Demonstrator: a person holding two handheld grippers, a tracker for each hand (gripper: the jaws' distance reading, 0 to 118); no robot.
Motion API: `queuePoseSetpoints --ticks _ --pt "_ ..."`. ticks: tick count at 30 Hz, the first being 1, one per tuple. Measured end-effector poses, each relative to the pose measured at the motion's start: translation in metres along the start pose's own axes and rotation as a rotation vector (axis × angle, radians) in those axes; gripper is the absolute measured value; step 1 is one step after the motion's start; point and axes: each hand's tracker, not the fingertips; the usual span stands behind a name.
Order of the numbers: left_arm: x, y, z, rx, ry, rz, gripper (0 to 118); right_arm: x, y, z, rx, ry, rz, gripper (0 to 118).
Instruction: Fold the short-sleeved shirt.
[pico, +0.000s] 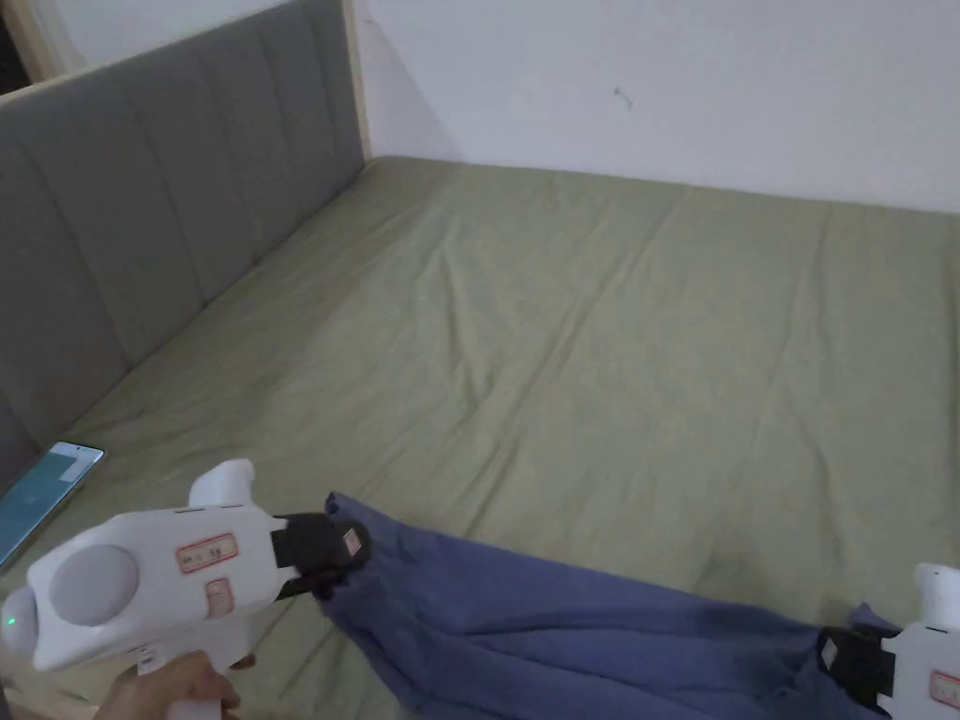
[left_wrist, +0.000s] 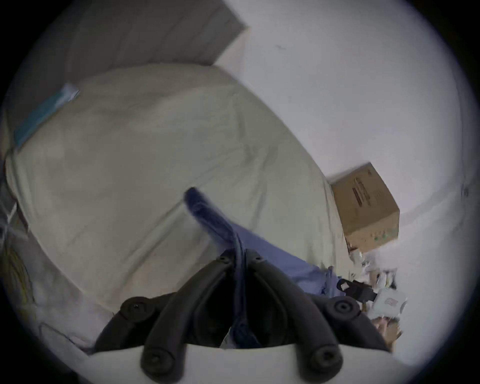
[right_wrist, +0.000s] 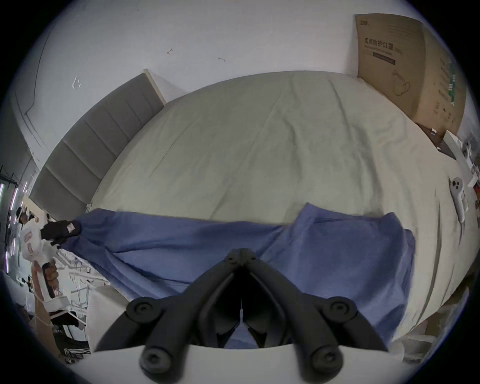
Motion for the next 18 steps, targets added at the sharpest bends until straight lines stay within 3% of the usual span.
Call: queuePoseSetpoints --ticks 8,13,14,15,16,17,18 --pt "0.163 -0.058 -0.073 -0.168 -0.114 -0.561 7 0.047 -0.005 0.027 0.057 -0.006 -0.100 0" --pt "0.194 -0.116 -0.123 -0.286 -0.172 -0.602 12 0.075 -0.016 0.037 0.065 -0.025 -0.148 0" --pt "0.198 -0.126 -0.131 -0.300 -0.169 -0.640 23 0.081 -0.018 0.038 0.060 -0.032 -0.160 0" --pt "0.198 -0.131 -0.134 -0.297 -0.157 -0.641 43 0.086 -0.020 0.038 0.059 -0.036 -0.169 0" --pt "0.200 -0.136 -0.136 -0.302 -0.164 -0.629 76 0.091 -0.022 0.037 0.055 -0.037 -0.176 0" --pt "0.201 -0.139 -0.138 -0.336 -0.192 -0.634 95 0.095 -0.025 0.036 0.051 -0.038 -0.182 0" --pt "0.202 -0.141 -0.137 -0.353 -0.221 -0.623 103 0.098 -0.027 0.037 0.049 -0.039 -0.185 0"
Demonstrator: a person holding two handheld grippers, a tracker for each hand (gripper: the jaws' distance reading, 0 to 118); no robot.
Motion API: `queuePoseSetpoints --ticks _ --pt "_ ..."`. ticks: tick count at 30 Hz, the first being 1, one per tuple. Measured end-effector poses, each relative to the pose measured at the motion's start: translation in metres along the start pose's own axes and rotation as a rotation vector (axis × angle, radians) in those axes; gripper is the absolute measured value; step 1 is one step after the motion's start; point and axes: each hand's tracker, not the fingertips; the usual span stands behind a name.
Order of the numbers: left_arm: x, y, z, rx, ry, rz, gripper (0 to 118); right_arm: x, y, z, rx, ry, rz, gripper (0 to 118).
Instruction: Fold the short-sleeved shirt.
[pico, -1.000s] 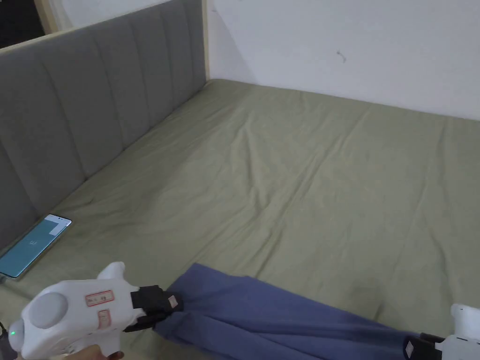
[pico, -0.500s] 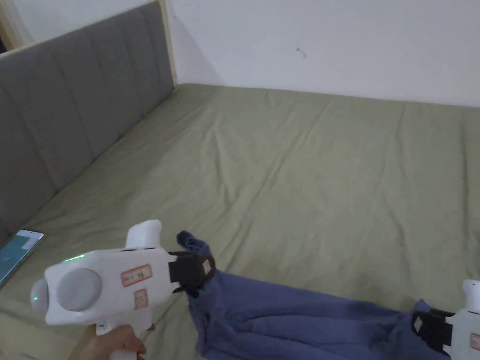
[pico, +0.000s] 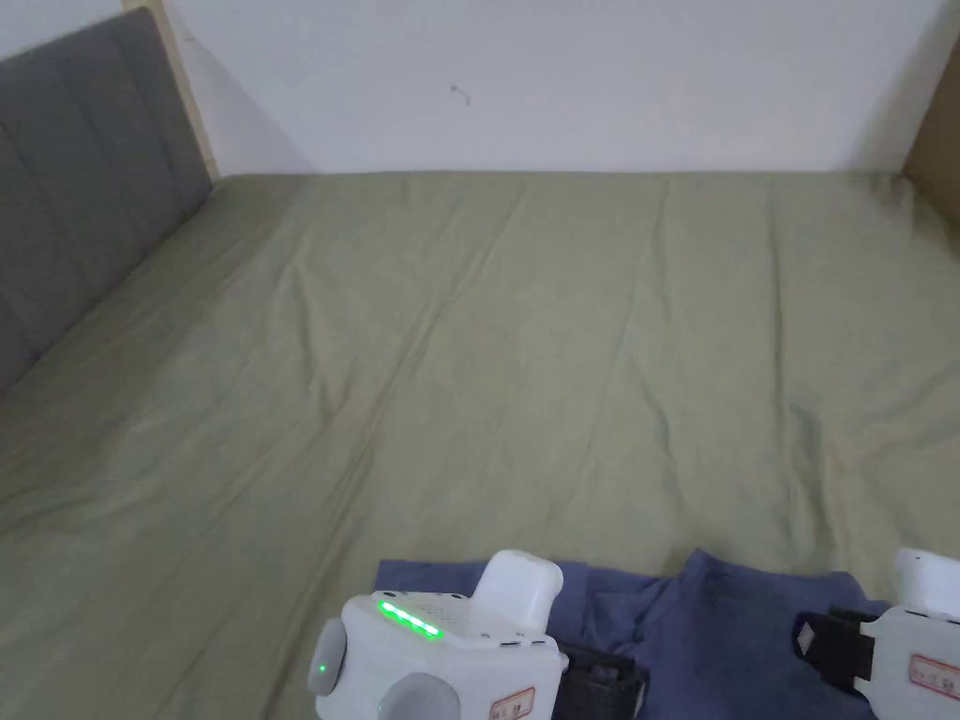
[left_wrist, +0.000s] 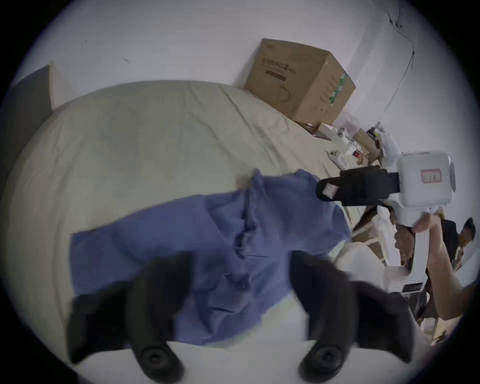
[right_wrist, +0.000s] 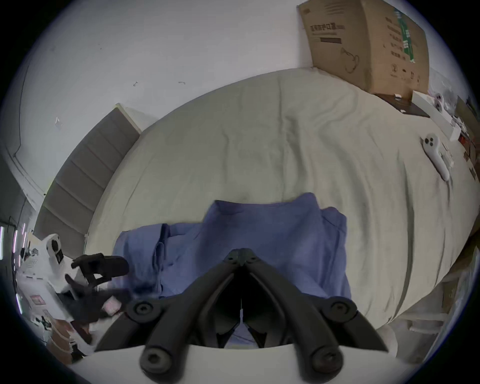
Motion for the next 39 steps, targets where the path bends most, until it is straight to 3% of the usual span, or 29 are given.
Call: queuePoseSetpoints --ticks 3,7,8,9,10,11,14,23,27,30,33,39 --pt "-0.005 0.004 0.018 0.045 -0.014 0.061 101 0.005 -0.002 -0.001 -0.007 -0.006 -0.005 0" --pt "-0.035 0.013 0.049 0.148 -0.020 0.239 89 0.005 -0.002 -0.005 -0.014 0.006 -0.006 0" --pt "-0.045 0.013 0.055 0.154 0.009 0.284 72 0.004 -0.002 -0.007 -0.016 0.010 -0.005 0" --pt "-0.060 0.011 0.053 0.138 0.055 0.298 45 0.002 -0.002 -0.008 -0.017 0.013 -0.003 0" --pt "-0.067 0.008 0.051 0.125 0.097 0.297 6 0.000 -0.002 -0.009 -0.019 0.017 -0.001 0" --pt "-0.075 0.002 0.049 0.111 0.130 0.305 2 -0.002 -0.002 -0.010 -0.020 0.024 0.003 0" --pt "-0.082 -0.014 0.035 0.018 0.122 0.352 1 -0.008 0.000 -0.012 -0.018 0.035 0.016 0" --pt "-0.019 -0.035 -0.024 -0.130 -0.005 0.196 1 -0.014 0.001 -0.012 -0.020 0.038 0.032 0" --pt "-0.009 -0.031 -0.027 -0.125 -0.035 0.220 1 -0.017 -0.001 -0.007 -0.023 0.031 0.039 0" --pt "-0.006 -0.023 -0.008 -0.071 -0.147 0.220 1 -0.022 -0.001 -0.003 -0.019 0.025 0.055 0" --pt "-0.021 -0.018 0.020 -0.006 -0.153 0.231 1 -0.030 0.001 -0.005 -0.022 0.021 0.071 0" --pt "-0.127 -0.046 0.084 0.113 -0.054 0.449 1 -0.052 0.003 -0.010 -0.029 0.031 0.094 0"
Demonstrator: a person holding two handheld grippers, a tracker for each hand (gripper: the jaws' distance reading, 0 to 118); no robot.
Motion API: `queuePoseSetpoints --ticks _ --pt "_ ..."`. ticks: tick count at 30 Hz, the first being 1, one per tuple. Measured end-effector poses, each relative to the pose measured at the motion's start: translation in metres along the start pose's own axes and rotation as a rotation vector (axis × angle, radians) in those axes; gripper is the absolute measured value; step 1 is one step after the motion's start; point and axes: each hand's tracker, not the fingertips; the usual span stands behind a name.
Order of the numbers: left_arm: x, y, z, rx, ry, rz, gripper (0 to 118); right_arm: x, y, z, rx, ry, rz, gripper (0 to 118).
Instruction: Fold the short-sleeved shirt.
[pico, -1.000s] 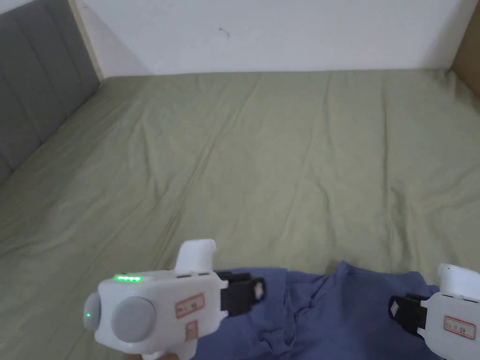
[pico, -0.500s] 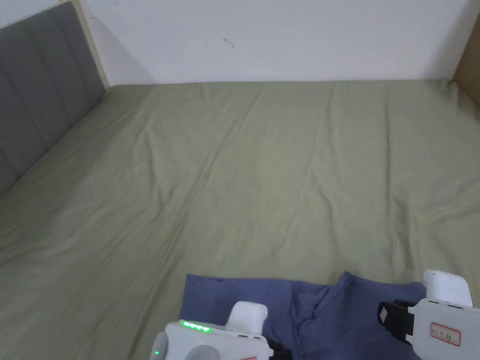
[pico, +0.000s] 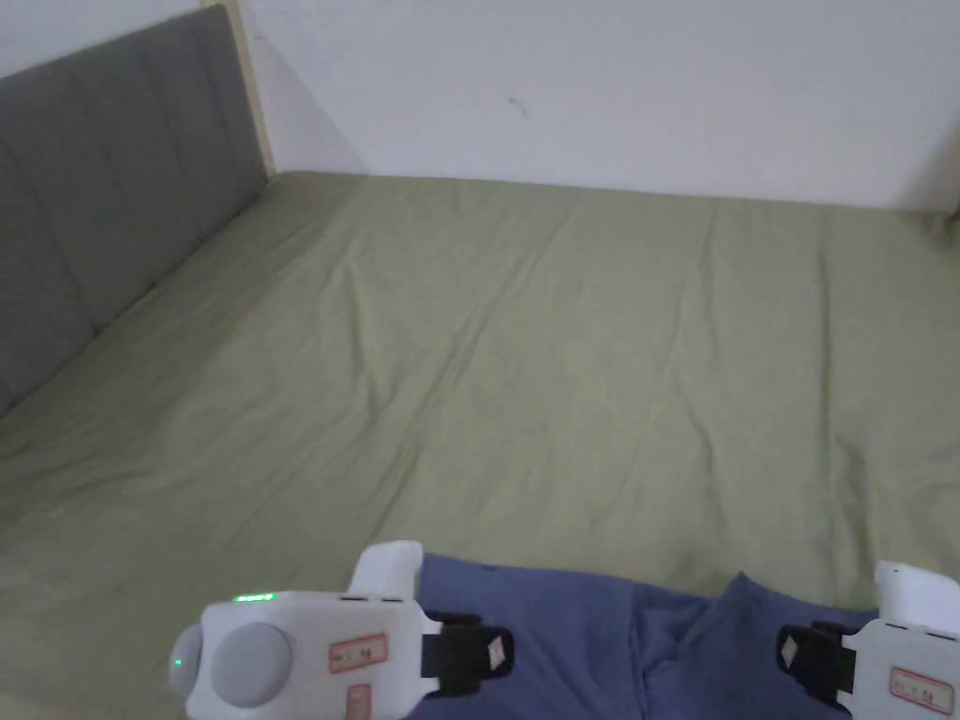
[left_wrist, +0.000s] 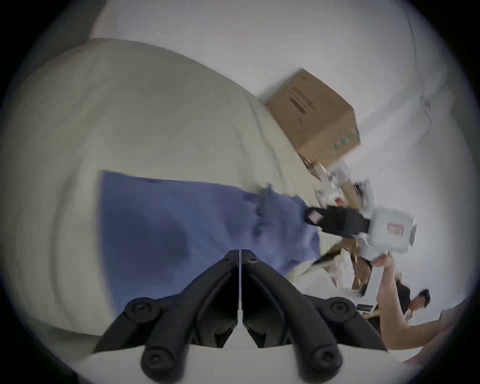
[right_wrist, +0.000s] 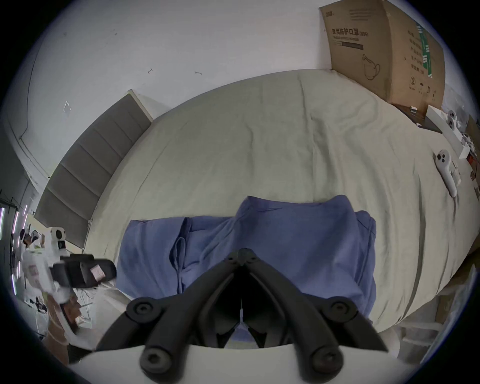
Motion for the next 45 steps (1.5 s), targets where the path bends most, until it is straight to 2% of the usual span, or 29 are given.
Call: queuePoseSetpoints --ticks 5,6,7,9,10,12,13,18,19,20,21,23,26,28,33,38,41,45 --pt "-0.078 -0.007 0.035 0.023 0.014 0.194 2 -0.022 0.003 -0.010 -0.015 0.001 0.014 0" --pt "-0.082 -0.011 0.034 0.033 -0.012 0.230 7 -0.028 0.004 -0.013 -0.020 0.000 0.020 0" --pt "-0.089 -0.014 0.033 0.048 -0.026 0.256 28 -0.032 0.005 -0.016 -0.024 -0.002 0.030 0" --pt "-0.095 -0.017 0.023 0.049 -0.103 0.304 82 -0.042 0.005 -0.022 -0.035 -0.009 0.054 0" --pt "-0.097 -0.019 0.016 0.041 -0.150 0.323 102 -0.046 0.005 -0.023 -0.040 -0.013 0.063 0" --pt "-0.097 -0.020 -0.001 0.030 -0.237 0.350 113 -0.054 0.005 -0.027 -0.048 -0.016 0.083 0" --pt "-0.098 -0.020 -0.008 0.033 -0.261 0.373 114 -0.058 0.005 -0.028 -0.053 -0.015 0.086 0" --pt "-0.099 -0.015 -0.036 0.058 -0.393 0.490 113 -0.072 0.005 -0.028 -0.058 -0.006 0.109 0" --pt "-0.098 -0.013 -0.041 0.050 -0.410 0.501 99 -0.072 0.005 -0.030 -0.064 -0.008 0.119 0" --pt "-0.100 -0.013 -0.046 0.040 -0.420 0.507 65 -0.073 0.006 -0.031 -0.070 -0.012 0.126 0" --pt "-0.103 -0.009 -0.053 -0.019 -0.391 0.499 10 -0.074 0.006 -0.032 -0.072 -0.015 0.127 0" --pt "-0.113 -0.004 -0.055 -0.045 -0.237 0.414 8 -0.074 0.008 -0.028 -0.078 -0.008 0.112 0" --pt "-0.127 -0.004 -0.048 -0.043 -0.398 0.484 8 -0.075 0.011 -0.023 -0.060 0.001 0.125 0" --pt "-0.128 0.001 -0.041 -0.053 -0.357 0.424 8 -0.074 0.014 -0.023 -0.059 -0.010 0.134 0" --pt "-0.142 0.019 -0.011 -0.039 -0.319 0.407 8 -0.067 0.017 -0.026 -0.046 -0.013 0.110 0" --pt "-0.174 0.043 0.060 0.005 -0.137 0.354 8 -0.055 0.013 -0.020 -0.032 -0.006 0.096 0" --pt "-0.184 0.052 0.101 0.044 -0.043 0.356 8 -0.039 0.008 -0.018 -0.029 0.003 0.051 0" --pt "-0.152 0.059 0.126 0.067 0.059 0.329 8 -0.022 0.001 -0.017 -0.037 0.008 0.034 0"
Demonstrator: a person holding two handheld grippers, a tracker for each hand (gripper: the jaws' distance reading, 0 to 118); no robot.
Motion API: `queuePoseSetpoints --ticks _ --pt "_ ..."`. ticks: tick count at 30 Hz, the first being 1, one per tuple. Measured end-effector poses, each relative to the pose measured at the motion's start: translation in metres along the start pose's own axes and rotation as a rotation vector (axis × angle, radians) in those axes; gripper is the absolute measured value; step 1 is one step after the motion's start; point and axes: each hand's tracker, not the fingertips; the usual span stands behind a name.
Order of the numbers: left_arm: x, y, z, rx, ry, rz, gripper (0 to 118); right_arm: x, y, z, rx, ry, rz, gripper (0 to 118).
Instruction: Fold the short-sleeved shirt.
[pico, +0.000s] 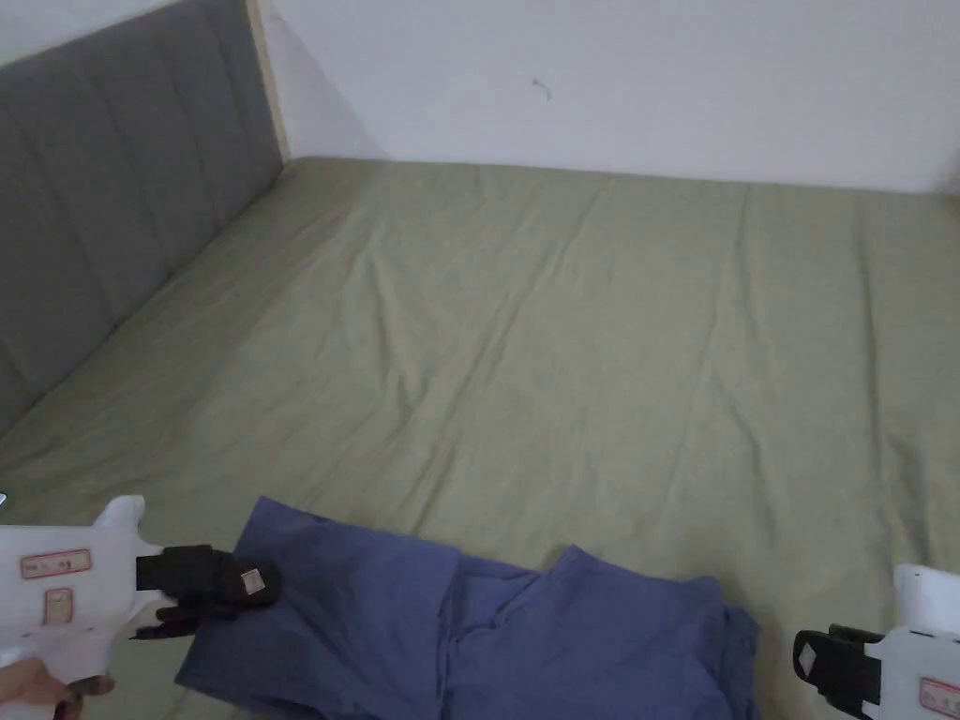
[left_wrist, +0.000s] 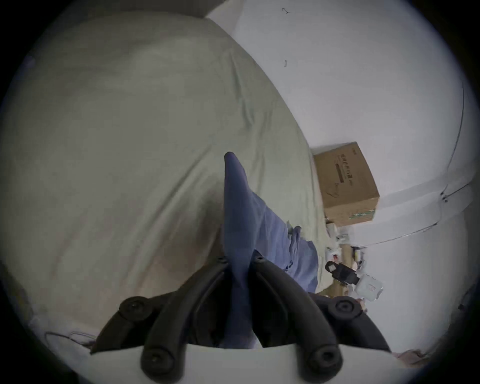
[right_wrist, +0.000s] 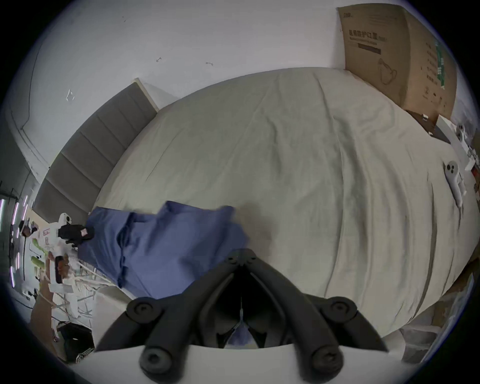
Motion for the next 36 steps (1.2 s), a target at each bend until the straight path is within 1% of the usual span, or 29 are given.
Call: queuePoseSetpoints --ticks 1,3,4,5,6,8,9,10,11,12,14,15,18,19,20,21,22,23,24,26,28,29,30,31,32,33,35,36 --pt "0.009 0.000 -0.001 -0.007 -0.005 -0.002 8 0.003 -0.001 0.000 -0.002 -0.004 0.001 0" --pt "0.042 -0.002 -0.003 -0.003 0.047 -0.033 8 0.011 -0.004 0.000 -0.002 -0.010 0.001 0" --pt "0.058 -0.002 -0.004 -0.012 0.107 -0.046 8 0.015 -0.004 0.002 0.003 -0.007 -0.008 0" --pt "0.059 0.009 -0.006 0.013 0.112 -0.095 8 0.020 -0.005 0.004 0.012 0.005 -0.028 0" --pt "0.076 0.010 -0.009 0.007 0.087 -0.159 8 0.025 -0.006 0.004 0.021 0.012 -0.049 0" --pt "0.118 0.005 -0.018 -0.006 0.101 -0.196 8 0.035 -0.008 0.008 0.033 0.017 -0.068 0" --pt "0.157 -0.012 -0.025 -0.022 0.077 -0.230 8 0.039 -0.009 0.009 0.035 0.019 -0.073 0" --pt "0.177 -0.019 -0.034 -0.035 0.092 -0.217 8 0.042 -0.010 0.009 0.035 0.018 -0.076 0" --pt "0.197 -0.027 -0.047 -0.050 0.098 -0.246 8 0.047 -0.011 0.010 0.035 0.019 -0.073 0" --pt "0.216 -0.035 -0.062 -0.082 0.087 -0.336 8 0.050 -0.011 0.011 0.034 0.014 -0.070 0" --pt "0.248 -0.058 -0.093 -0.125 0.125 -0.438 8 0.058 -0.014 0.014 0.040 0.007 -0.068 0" --pt "0.258 -0.067 -0.111 -0.144 0.109 -0.468 8 0.063 -0.015 0.015 0.044 0.002 -0.079 0" --pt "0.272 -0.094 -0.164 -0.240 0.061 -0.453 9 0.081 -0.021 0.016 0.042 0.015 -0.145 0" --pt "0.274 -0.103 -0.178 -0.261 0.041 -0.450 14 0.086 -0.024 0.017 0.040 0.013 -0.151 0" --pt "0.276 -0.112 -0.195 -0.302 -0.005 -0.467 28 0.091 -0.026 0.017 0.035 0.008 -0.153 0" --pt "0.275 -0.119 -0.206 -0.323 -0.025 -0.446 48 0.094 -0.029 0.018 0.031 -0.007 -0.156 0" --pt "0.276 -0.126 -0.211 -0.340 -0.028 -0.419 77 0.097 -0.031 0.019 0.027 -0.014 -0.157 0" --pt "0.277 -0.132 -0.217 -0.388 -0.060 -0.425 92 0.101 -0.034 0.019 0.026 -0.018 -0.162 0" --pt "0.277 -0.134 -0.217 -0.415 -0.082 -0.445 96 0.104 -0.035 0.020 0.023 -0.019 -0.169 0" --pt "0.274 -0.131 -0.207 -0.388 -0.077 -0.467 95 0.107 -0.038 0.020 0.018 -0.023 -0.181 0" --pt "0.269 -0.119 -0.193 -0.319 -0.037 -0.476 93 0.109 -0.038 0.020 0.018 -0.021 -0.181 0" --pt "0.263 -0.109 -0.183 -0.277 -0.030 -0.461 84 0.108 -0.039 0.020 0.021 -0.022 -0.182 0" --pt "0.256 -0.101 -0.174 -0.224 -0.017 -0.438 63 0.107 -0.038 0.020 0.023 -0.019 -0.180 0" --pt "0.249 -0.094 -0.170 -0.193 0.019 -0.421 22 0.107 -0.038 0.019 0.022 -0.016 -0.179 0" --pt "0.240 -0.087 -0.168 -0.180 0.083 -0.417 2 0.106 -0.037 0.019 0.024 -0.013 -0.176 0" --pt "0.228 -0.082 -0.166 -0.167 0.143 -0.407 2 0.105 -0.037 0.018 0.024 -0.011 -0.174 0" --pt "0.207 -0.078 -0.165 -0.166 0.195 -0.404 1 0.102 -0.035 0.017 0.026 -0.007 -0.164 0" --pt "0.196 -0.080 -0.166 -0.175 0.216 -0.355 1 0.101 -0.034 0.017 0.027 -0.005 -0.161 0"
